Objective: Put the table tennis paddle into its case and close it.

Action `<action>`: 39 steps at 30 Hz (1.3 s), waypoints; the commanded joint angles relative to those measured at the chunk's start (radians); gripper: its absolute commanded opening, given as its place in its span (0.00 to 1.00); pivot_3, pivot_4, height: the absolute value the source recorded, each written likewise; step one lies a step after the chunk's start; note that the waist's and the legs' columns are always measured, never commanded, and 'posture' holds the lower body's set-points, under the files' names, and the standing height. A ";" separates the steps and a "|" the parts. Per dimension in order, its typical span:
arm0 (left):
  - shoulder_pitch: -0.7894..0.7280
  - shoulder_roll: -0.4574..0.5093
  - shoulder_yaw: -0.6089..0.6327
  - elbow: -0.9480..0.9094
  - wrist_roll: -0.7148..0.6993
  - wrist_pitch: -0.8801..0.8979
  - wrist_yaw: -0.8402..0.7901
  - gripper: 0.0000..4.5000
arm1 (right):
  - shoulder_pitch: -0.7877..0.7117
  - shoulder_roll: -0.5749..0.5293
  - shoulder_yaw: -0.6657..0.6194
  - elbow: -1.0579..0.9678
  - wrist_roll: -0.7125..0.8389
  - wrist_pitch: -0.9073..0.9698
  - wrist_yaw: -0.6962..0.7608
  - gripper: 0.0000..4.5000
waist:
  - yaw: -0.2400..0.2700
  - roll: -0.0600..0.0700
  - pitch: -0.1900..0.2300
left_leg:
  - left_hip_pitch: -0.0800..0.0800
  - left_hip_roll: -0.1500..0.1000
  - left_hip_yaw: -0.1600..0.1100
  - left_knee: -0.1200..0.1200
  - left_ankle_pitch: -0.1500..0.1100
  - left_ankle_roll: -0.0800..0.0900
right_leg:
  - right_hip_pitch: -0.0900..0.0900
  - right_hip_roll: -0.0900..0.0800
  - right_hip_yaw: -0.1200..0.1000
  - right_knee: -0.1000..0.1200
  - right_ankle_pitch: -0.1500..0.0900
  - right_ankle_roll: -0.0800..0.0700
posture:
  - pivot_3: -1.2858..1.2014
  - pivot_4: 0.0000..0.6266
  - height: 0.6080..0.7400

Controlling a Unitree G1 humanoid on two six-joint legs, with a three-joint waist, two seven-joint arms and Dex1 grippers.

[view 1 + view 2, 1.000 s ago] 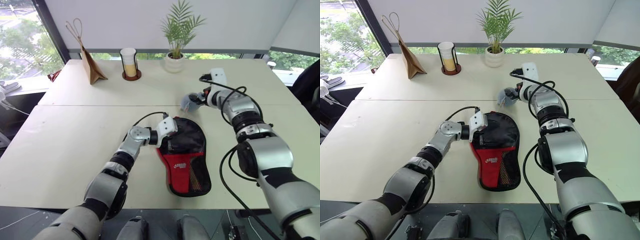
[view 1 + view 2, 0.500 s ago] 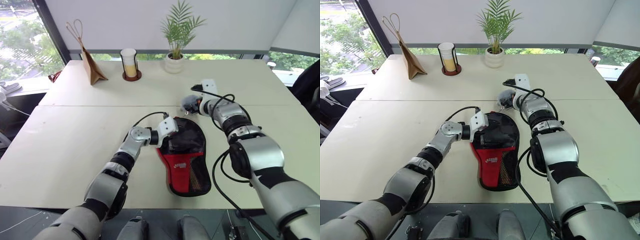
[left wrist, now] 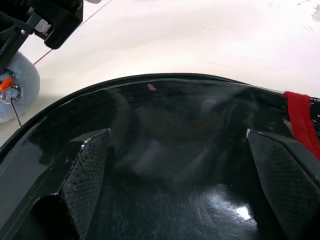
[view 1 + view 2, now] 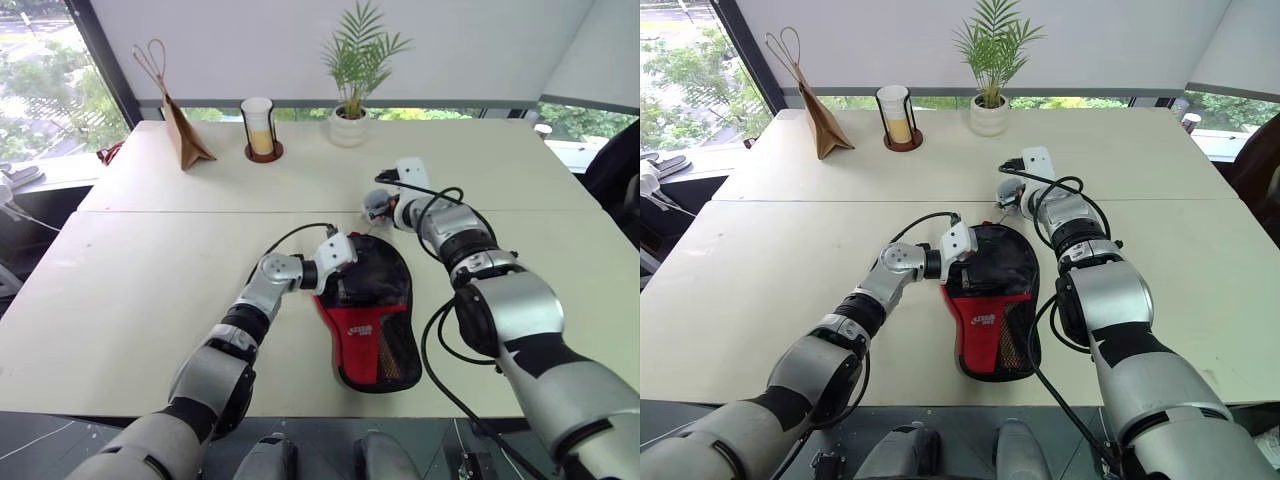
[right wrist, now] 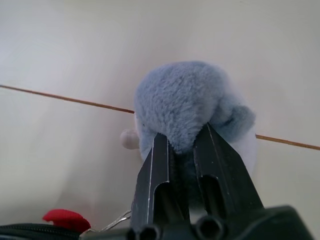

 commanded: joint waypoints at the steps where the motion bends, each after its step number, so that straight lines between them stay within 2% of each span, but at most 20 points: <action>1: 0.021 0.006 -0.044 0.041 0.049 0.030 0.015 1.00 | -0.004 -0.073 0.028 -0.080 -0.046 0.026 -0.006 0.03 | 0.001 0.000 0.000 | 0.000 0.000 0.000 0.000 0.000 0.000 | 0.000 0.000 0.000 0.000 0.000 0.000 | 0.52 0.24 1.00; 5: 0.022 0.002 -0.063 0.058 0.063 0.043 0.024 1.00 | 0.064 -0.122 0.041 -0.208 -0.054 0.126 -0.001 0.03 | 0.007 0.000 0.000 | 0.000 -0.001 -0.002 0.001 0.000 0.000 | 0.001 0.000 0.000 0.000 0.000 0.000 | 0.52 0.24 1.00; 11: 0.019 0.011 -0.096 0.095 0.081 0.086 0.039 1.00 | 0.246 -0.171 0.023 -0.590 -0.041 0.345 -0.008 0.03 | 0.016 0.000 0.000 | 0.000 -0.002 -0.002 0.001 0.000 0.000 | 0.002 0.000 0.000 0.000 0.000 0.000 | 0.52 0.24 1.00; 14: 0.018 0.012 -0.100 0.106 0.079 0.110 0.028 1.00 | 0.300 -0.163 -0.014 -0.706 -0.017 0.419 -0.034 0.03 | 0.022 0.000 -0.001 | 0.000 -0.002 -0.002 0.001 0.000 0.000 | 0.002 0.000 0.000 0.000 0.000 0.000 | 0.52 0.24 1.00; 17: 0.021 0.017 -0.109 0.110 0.089 0.104 0.029 1.00 | 0.316 -0.130 -0.094 -0.757 0.026 0.543 -0.101 0.03 | 0.023 0.000 -0.001 | 0.001 -0.001 -0.002 0.001 0.000 0.000 | 0.002 0.000 0.000 0.000 0.000 0.000 | 0.52 0.24 1.00; 20: 0.021 0.018 -0.108 0.110 0.088 0.106 0.030 1.00 | 0.335 -0.112 -0.120 -0.812 0.043 0.650 -0.141 0.03 | 0.024 0.000 -0.002 | 0.001 -0.001 -0.002 0.001 0.000 0.000 | 0.002 0.000 0.000 0.001 0.000 0.000 | 0.52 0.24 1.00; 30: 0.019 0.019 -0.114 0.109 0.085 0.104 0.040 1.00 | 0.487 -0.173 -0.010 -1.164 0.032 0.851 -0.117 0.03 | 0.026 0.000 -0.005 | 0.001 -0.001 -0.002 0.000 0.000 0.000 | 0.002 0.000 0.000 0.001 0.000 0.000 | 0.52 0.24 1.00; 39: 0.017 0.017 -0.114 0.105 0.080 0.102 0.046 1.00 | 0.616 -0.222 0.050 -1.381 0.040 0.952 -0.097 0.03 | 0.027 0.000 -0.008 | 0.002 -0.001 -0.002 0.000 0.000 0.000 | 0.003 0.001 0.000 0.001 0.000 0.000 | 0.52 0.24 1.00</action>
